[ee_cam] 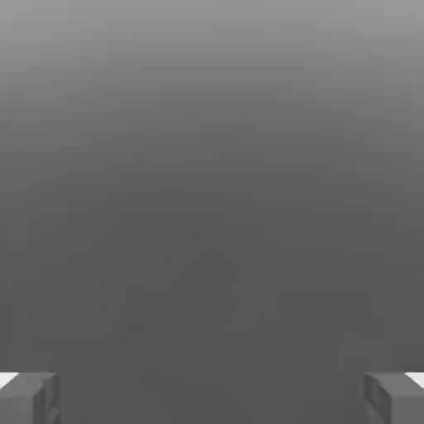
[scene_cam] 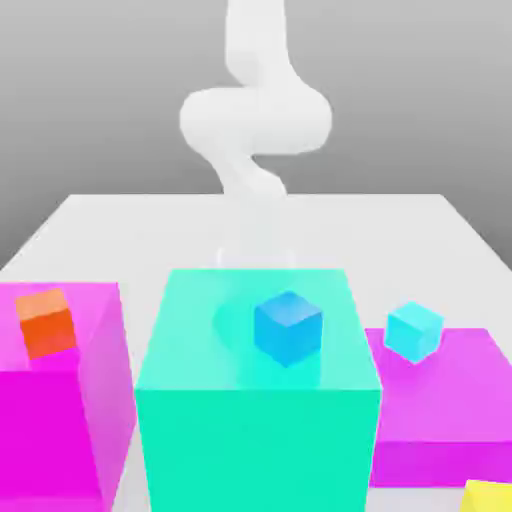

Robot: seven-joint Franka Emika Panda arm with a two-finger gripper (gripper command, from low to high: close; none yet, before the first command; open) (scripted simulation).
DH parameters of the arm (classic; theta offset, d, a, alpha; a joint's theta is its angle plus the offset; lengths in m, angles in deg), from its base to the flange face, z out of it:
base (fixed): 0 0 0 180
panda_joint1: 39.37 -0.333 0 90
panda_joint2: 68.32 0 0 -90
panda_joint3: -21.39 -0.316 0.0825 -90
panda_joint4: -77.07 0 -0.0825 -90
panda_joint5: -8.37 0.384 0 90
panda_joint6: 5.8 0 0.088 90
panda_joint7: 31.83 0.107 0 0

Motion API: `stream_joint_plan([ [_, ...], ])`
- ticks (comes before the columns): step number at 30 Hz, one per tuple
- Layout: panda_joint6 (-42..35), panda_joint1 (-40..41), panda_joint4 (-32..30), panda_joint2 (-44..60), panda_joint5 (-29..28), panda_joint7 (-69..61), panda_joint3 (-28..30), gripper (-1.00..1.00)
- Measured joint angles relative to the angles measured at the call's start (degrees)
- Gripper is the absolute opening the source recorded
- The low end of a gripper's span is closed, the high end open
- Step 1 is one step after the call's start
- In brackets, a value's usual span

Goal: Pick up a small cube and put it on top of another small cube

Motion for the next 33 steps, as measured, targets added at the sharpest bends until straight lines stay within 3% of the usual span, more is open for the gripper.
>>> stream_joint_plan([
  [8, 1.6, 0.5, 1.7, 16.8, -4.0, 7.9, -10.6, 0.0],
  [13, 3.0, 1.1, 3.2, 27.1, -6.5, 13.6, -14.2, 0.0],
  [22, 6.2, 0.1, 6.0, 45.0, -10.6, 24.1, -16.8, 0.0],
  [33, 11.6, -4.8, 9.2, 64.8, -11.1, 34.9, -16.0, 0.0],
])
